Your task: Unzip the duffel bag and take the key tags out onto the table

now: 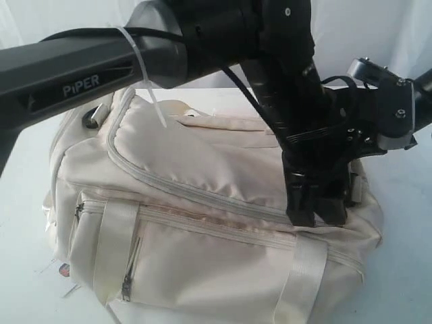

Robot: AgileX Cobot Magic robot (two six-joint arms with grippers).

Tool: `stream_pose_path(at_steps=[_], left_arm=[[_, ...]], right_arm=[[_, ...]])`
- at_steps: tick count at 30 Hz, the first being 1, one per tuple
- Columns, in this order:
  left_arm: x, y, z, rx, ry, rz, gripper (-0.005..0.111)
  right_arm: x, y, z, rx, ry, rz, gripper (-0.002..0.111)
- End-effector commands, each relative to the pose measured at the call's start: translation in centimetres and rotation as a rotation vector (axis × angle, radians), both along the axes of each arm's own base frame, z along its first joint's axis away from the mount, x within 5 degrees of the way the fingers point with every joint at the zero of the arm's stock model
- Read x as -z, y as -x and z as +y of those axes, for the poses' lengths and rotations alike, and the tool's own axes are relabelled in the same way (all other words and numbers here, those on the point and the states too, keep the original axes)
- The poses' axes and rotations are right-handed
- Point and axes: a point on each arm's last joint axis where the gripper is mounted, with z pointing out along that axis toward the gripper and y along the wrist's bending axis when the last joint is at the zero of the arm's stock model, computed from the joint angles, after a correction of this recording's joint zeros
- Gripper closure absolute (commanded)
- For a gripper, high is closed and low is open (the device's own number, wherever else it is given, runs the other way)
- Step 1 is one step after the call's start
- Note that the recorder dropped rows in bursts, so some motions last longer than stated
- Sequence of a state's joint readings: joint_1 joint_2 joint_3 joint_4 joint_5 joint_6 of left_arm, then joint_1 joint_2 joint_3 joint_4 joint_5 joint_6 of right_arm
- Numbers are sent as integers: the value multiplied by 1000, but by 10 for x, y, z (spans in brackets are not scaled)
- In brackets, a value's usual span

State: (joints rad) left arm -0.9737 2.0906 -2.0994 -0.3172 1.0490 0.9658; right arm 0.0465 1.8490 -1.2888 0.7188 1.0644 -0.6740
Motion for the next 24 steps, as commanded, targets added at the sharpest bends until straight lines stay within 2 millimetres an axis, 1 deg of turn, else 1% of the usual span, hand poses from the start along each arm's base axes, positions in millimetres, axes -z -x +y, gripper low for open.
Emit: stream_pose_path(at_steps=[1, 4, 8, 12, 17, 18, 19, 21, 22, 23, 24], left_arm=[[13, -4, -9, -12, 35, -20, 54], [23, -7, -12, 21, 25, -44, 56], [35, -11, -14, 63, -6, -82, 56], [37, -19, -15, 51, -14, -170, 56], [46, -12, -21, 130, -36, -193, 56], [46, -11, -22, 136, -35, -198, 57], [46, -8, -23, 151, -36, -208, 61], [47, -6, -24, 179, -65, -263, 73], [47, -7, -24, 186, -86, -293, 77], [48, -6, -24, 196, -105, -320, 80], [48, -6, -24, 203, -120, -342, 80]], right_arm=[[-22, 1, 7, -61, -83, 40, 108], [-31, 1, 7, -72, -88, 22, 108], [-33, 0, 7, -70, -90, 15, 108], [-33, 0, 7, -70, -90, 15, 108], [-32, 0, 7, -65, -87, 21, 108], [-32, 0, 7, -65, -87, 21, 108], [-32, 0, 7, -58, -88, 26, 108], [-32, 0, 7, -56, -88, 27, 108], [-32, 0, 7, -56, -88, 27, 108], [-32, 0, 7, -56, -88, 27, 108], [-32, 0, 7, -56, -88, 27, 108]])
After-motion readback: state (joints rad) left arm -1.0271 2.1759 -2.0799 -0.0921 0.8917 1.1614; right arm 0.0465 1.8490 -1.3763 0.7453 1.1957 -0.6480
